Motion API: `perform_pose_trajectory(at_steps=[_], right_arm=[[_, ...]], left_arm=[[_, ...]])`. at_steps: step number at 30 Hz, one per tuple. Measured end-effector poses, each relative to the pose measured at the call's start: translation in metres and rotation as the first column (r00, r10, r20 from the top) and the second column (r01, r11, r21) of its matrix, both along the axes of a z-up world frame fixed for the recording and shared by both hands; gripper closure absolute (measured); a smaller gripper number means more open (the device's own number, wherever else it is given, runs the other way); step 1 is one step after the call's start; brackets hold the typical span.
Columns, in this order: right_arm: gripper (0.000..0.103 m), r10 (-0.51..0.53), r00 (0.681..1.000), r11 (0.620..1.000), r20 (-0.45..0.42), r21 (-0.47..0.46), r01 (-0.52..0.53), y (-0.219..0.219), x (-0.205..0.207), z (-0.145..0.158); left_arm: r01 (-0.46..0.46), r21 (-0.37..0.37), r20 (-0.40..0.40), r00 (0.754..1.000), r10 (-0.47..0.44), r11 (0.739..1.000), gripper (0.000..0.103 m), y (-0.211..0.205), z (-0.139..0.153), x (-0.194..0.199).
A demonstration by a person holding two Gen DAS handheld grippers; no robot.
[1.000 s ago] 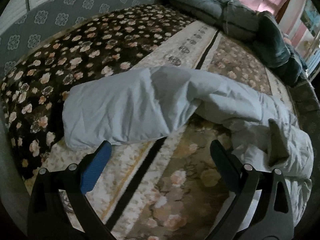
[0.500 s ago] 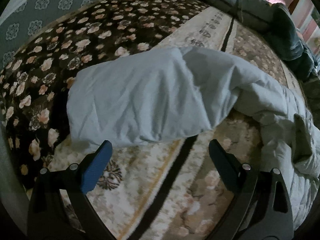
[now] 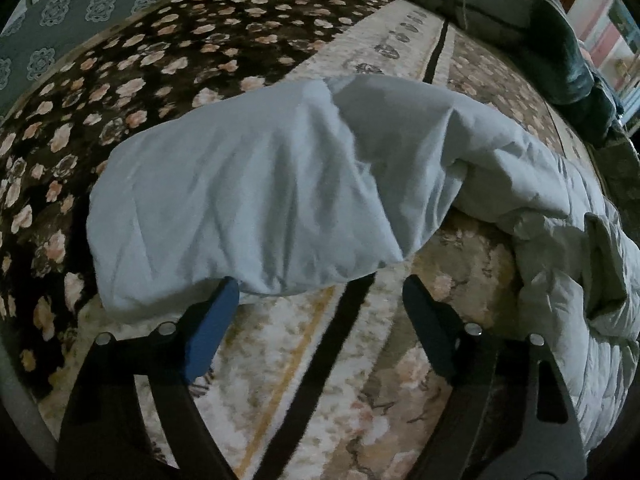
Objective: Fold large clothes
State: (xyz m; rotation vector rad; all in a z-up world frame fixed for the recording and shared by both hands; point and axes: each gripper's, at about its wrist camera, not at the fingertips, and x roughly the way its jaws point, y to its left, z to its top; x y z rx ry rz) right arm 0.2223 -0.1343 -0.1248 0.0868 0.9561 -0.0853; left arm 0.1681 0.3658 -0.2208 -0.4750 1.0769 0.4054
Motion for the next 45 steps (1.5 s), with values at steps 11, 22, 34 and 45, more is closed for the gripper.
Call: perform_pose_trajectory(at_steps=[11,22,34,45], right_arm=[[0.011,-0.006,0.999,1.000,-0.031,-0.001,0.006,-0.004,0.005,-0.012],[0.011,-0.035,0.996,0.999,-0.081,-0.006,0.034,-0.008,0.018,-0.033],[0.011,-0.035,0.995,0.999,-0.089,0.005,0.036,-0.014,0.019,-0.034],[0.011,-0.062,0.998,0.997,-0.030,0.049,0.063,-0.035,0.012,-0.020]], left_arm=[[-0.047,-0.038,0.025,0.999,0.048,0.998,0.032,0.008,-0.001,0.000],[-0.242,-0.058,-0.035,0.970,0.241,0.968,0.007,0.051,-0.023,-0.021],[-0.197,-0.041,0.005,0.980,0.197,0.980,0.066,0.059,-0.040,-0.006],[-0.119,0.305,0.454,0.890,-0.035,0.945,0.093,-0.014,0.135,-0.001]])
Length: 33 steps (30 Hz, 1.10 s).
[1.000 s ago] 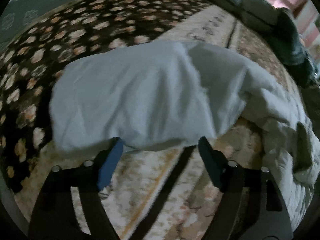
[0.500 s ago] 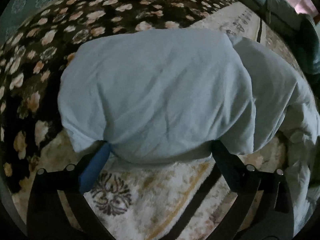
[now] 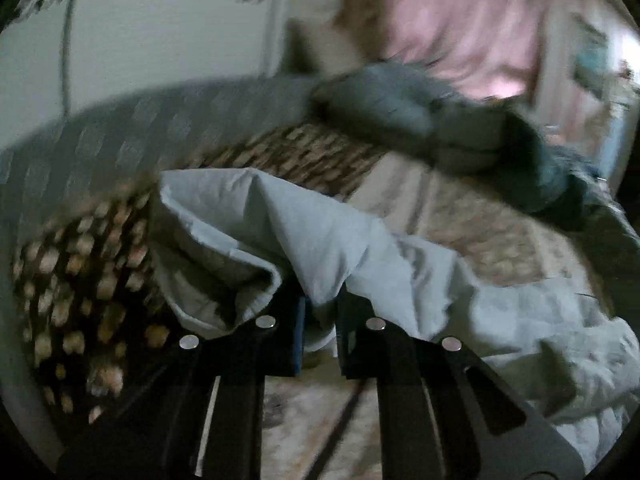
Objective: Fold large clothes
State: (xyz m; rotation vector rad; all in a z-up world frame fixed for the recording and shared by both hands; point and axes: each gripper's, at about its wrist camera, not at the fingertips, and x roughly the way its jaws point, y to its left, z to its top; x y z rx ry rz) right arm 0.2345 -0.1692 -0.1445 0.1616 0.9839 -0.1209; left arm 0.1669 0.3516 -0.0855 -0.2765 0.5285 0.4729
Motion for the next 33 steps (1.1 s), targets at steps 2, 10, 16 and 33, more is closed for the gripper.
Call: perform_pose_trajectory(at_steps=[2,10,16,33], right_arm=[[0.011,-0.003,1.000,1.000,0.021,0.010,0.003,-0.002,-0.002,0.005],[0.011,-0.004,0.999,1.000,0.048,0.019,0.003,-0.020,-0.016,0.012],[0.011,-0.075,0.996,0.996,0.048,0.050,0.072,-0.058,-0.029,0.008],[0.011,-0.101,0.995,0.993,0.028,0.058,0.099,-0.087,-0.037,-0.006]], left_arm=[[0.047,-0.013,0.054,0.998,-0.046,0.999,0.093,-0.022,0.015,0.000],[0.251,0.076,0.169,0.950,-0.260,0.965,0.097,-0.140,0.062,0.017],[0.527,0.226,0.086,0.827,-0.555,0.820,0.099,-0.275,0.064,0.043],[0.810,0.282,-0.034,0.545,-0.838,0.515,0.004,-0.450,0.027,0.021]])
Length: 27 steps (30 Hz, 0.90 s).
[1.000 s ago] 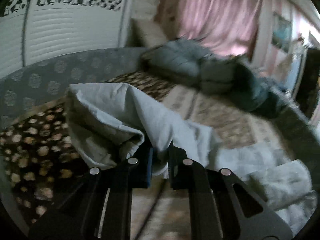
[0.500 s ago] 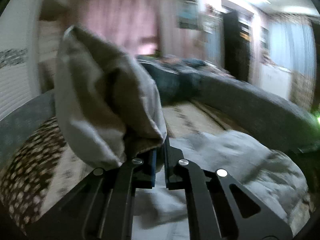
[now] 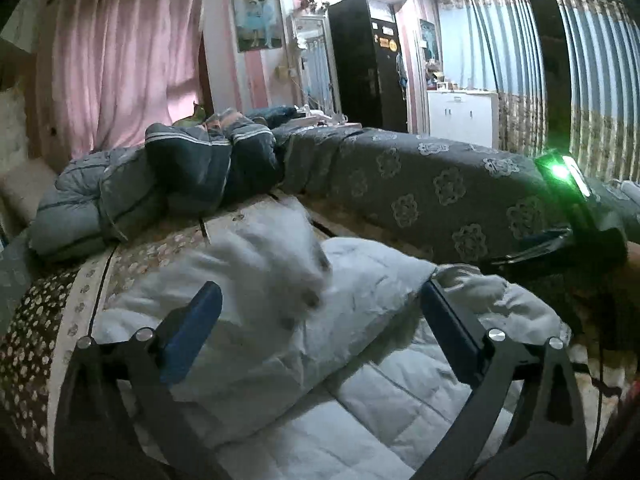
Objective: Fold large clothes
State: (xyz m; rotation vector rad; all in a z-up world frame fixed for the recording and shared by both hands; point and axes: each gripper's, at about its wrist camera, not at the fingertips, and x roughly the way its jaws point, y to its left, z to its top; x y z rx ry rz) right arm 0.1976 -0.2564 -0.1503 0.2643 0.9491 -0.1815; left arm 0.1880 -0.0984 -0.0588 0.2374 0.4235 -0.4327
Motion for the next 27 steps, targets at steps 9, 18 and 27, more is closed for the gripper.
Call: perform_pose_trajectory(at_steps=[9,18,27], right_arm=[[0.011,0.024,0.999,0.999,0.045,0.023,-0.025,0.039,0.010,0.017],[0.011,0.130,0.987,0.984,0.098,0.110,-0.141,0.121,0.063,0.008],[0.044,0.253,0.960,0.948,0.118,0.167,-0.270,0.175,0.110,-0.036]], left_arm=[[-0.136,0.021,0.041,0.990,0.135,0.991,0.003,0.084,0.015,-0.011],[-0.395,0.143,-0.082,0.909,0.408,0.908,0.003,0.197,-0.036,0.026],[-0.548,0.182,-0.175,0.799,0.575,0.816,0.003,0.258,-0.066,0.051]])
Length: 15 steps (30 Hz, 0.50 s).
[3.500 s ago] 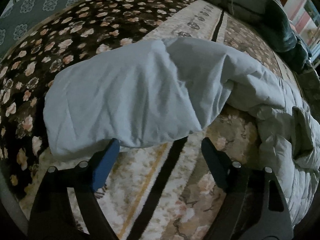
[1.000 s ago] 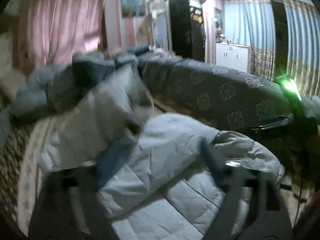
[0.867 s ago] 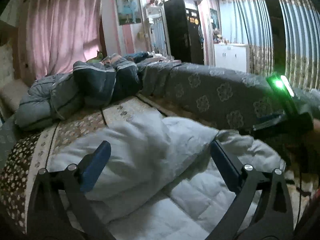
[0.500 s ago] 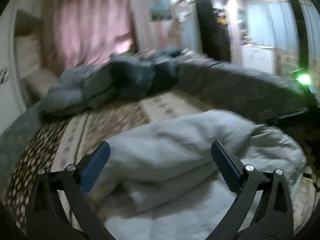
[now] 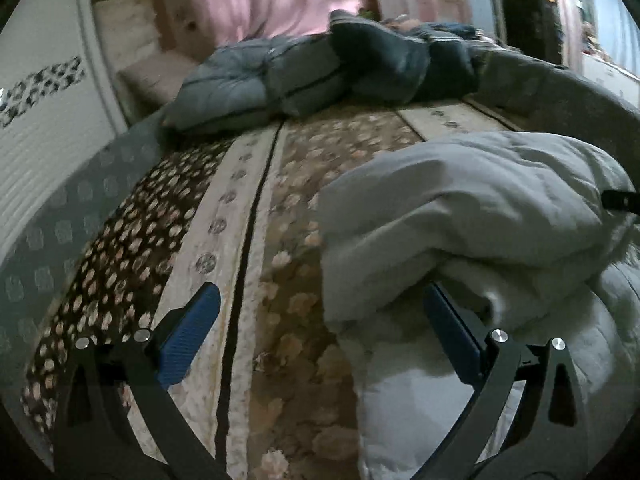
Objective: Fold large clothes
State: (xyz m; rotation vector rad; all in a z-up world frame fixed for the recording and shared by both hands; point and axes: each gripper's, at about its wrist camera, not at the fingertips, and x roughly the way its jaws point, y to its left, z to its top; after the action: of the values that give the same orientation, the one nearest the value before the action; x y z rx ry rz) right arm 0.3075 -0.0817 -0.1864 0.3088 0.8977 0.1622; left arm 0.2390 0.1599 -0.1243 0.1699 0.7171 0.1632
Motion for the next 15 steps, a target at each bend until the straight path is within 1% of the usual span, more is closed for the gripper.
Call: perform_pose_trajectory(at_steps=[1,2,3,4,6,7,8,9,10,11,12,13,14,15], right_arm=[[0.065,0.024,1.000,0.999,-0.012,0.036,-0.023,-0.001,0.006,-0.003],[0.071,0.035,0.999,0.997,-0.012,0.071,-0.034,-0.003,0.010,-0.004],[0.081,0.045,0.999,0.994,-0.009,0.101,-0.043,-0.007,0.013,-0.003],[0.084,0.040,0.999,0.994,-0.025,0.101,-0.037,-0.015,0.017,0.001],[0.088,-0.036,0.999,0.995,-0.013,0.095,0.037,-0.037,0.016,0.015],[0.090,-0.108,0.994,0.992,0.018,0.065,0.107,-0.054,0.013,0.027],[0.090,-0.176,0.983,0.984,0.049,0.020,0.175,-0.070,0.009,0.037],[0.090,-0.247,0.965,0.966,0.085,-0.052,0.252,-0.084,0.004,0.046],[0.090,-0.322,0.939,0.931,0.118,-0.140,0.336,-0.098,-0.004,0.051],[0.089,-0.379,0.917,0.900,0.127,-0.181,0.397,-0.108,-0.010,0.050],[0.088,-0.424,0.899,0.879,0.111,-0.191,0.438,-0.117,-0.015,0.044],[0.084,-0.449,0.891,0.869,0.072,-0.199,0.454,-0.122,-0.016,0.033],[0.082,-0.449,0.892,0.867,0.048,-0.217,0.448,-0.123,-0.016,0.025],[0.074,-0.435,0.900,0.868,0.032,-0.252,0.429,-0.120,-0.015,0.016]], left_arm=[[-0.021,0.010,-0.005,1.000,0.021,1.000,0.003,0.002,-0.001,0.003],[-0.042,0.019,-0.011,0.999,0.042,0.999,0.003,0.003,-0.003,0.007],[-0.055,0.014,-0.011,0.998,0.055,0.998,0.003,0.003,-0.005,0.011],[-0.060,0.009,-0.006,0.998,0.060,0.998,0.003,0.003,-0.004,0.013],[-0.072,0.004,0.013,0.997,0.072,0.997,0.003,0.003,0.002,0.017],[-0.077,-0.002,0.025,0.997,0.077,0.997,0.003,0.006,0.005,0.016],[-0.082,-0.011,0.040,0.996,0.082,0.997,0.003,0.005,0.010,0.017],[-0.086,-0.027,0.055,0.995,0.087,0.996,0.003,0.004,0.015,0.019],[-0.091,-0.045,0.065,0.994,0.093,0.995,0.003,0.001,0.017,0.022],[-0.093,-0.072,0.070,0.993,0.098,0.993,0.003,-0.002,0.020,0.025],[-0.096,-0.105,0.074,0.992,0.104,0.990,0.003,-0.004,0.025,0.029],[-0.098,-0.143,0.077,0.991,0.110,0.985,0.003,-0.010,0.026,0.035],[-0.098,-0.168,0.082,0.990,0.113,0.981,0.003,-0.015,0.027,0.040],[-0.097,-0.181,0.088,0.990,0.114,0.979,0.003,-0.023,0.025,0.046]])
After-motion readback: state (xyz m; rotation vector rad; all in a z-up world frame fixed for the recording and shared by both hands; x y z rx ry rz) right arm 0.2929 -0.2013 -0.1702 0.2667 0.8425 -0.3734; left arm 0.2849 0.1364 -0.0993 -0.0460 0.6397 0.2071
